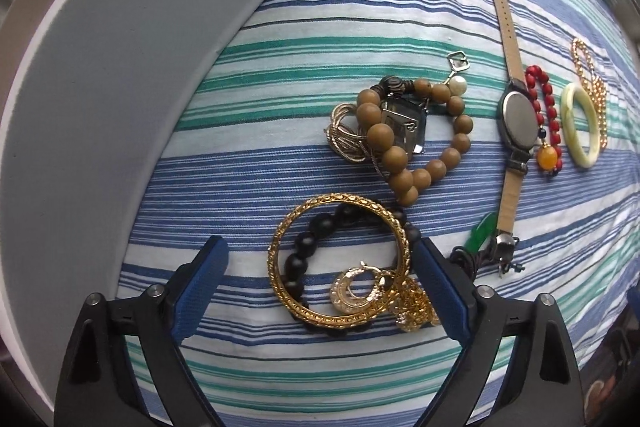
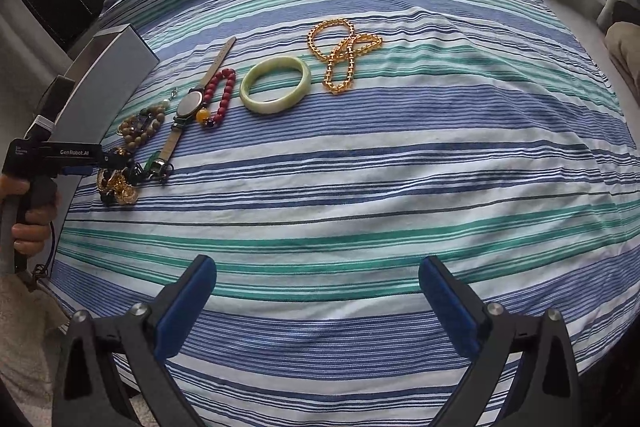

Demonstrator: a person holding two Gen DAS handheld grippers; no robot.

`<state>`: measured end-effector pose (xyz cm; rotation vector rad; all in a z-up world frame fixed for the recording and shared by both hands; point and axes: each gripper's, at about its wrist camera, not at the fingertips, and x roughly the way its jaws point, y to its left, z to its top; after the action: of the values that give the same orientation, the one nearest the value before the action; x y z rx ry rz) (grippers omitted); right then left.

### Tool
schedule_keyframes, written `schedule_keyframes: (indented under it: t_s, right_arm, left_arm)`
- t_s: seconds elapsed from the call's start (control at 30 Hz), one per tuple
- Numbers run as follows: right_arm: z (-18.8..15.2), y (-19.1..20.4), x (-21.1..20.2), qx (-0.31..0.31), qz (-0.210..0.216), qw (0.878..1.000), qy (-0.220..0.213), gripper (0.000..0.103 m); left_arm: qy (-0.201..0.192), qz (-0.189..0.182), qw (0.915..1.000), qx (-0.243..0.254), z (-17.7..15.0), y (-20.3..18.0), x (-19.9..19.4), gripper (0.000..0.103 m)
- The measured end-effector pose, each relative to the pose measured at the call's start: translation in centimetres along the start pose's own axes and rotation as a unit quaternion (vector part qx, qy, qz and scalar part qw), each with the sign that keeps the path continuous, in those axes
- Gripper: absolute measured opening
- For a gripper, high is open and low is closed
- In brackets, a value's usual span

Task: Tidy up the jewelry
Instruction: 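Lower the left tool onto the gold bangle and close its fingers, then lift the gold bangle with the left tool while the right tool grasps the jade bangle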

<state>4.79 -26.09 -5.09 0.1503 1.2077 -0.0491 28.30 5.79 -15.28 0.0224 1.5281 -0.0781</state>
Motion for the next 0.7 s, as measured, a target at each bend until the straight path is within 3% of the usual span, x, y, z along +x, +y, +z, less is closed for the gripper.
schedule_keyframes:
  t_s: [0.03,0.1,0.2,0.5,0.7]
  right_arm:
    - [0.0,0.0,0.0,0.000,0.000,1.000,0.000,0.103]
    - [0.1,0.0,-0.1,-0.002,-0.001,1.000,-0.001,0.103]
    - [0.5,0.1,-0.4,-0.005,-0.004,1.000,-0.007,0.103]
    - [4.3,0.4,-0.3,-0.018,-0.003,1.000,-0.024,0.103]
    - [12.1,1.8,5.2,-0.023,0.033,0.998,0.046,0.103]
  left_arm:
    - [0.002,-0.017,0.9998,-0.004,0.1,0.1,0.0,0.077]
    - [0.006,-0.031,0.9995,-0.008,0.7,-0.2,-0.4,0.069]
    - [-0.004,-0.004,1.0000,-0.005,1.0,-0.4,-1.3,0.069]
    - [-0.007,-0.022,0.9996,-0.013,-1.2,1.1,-2.4,0.069]
    - [-0.007,-0.019,0.9996,-0.021,-2.3,2.4,-3.2,0.069]
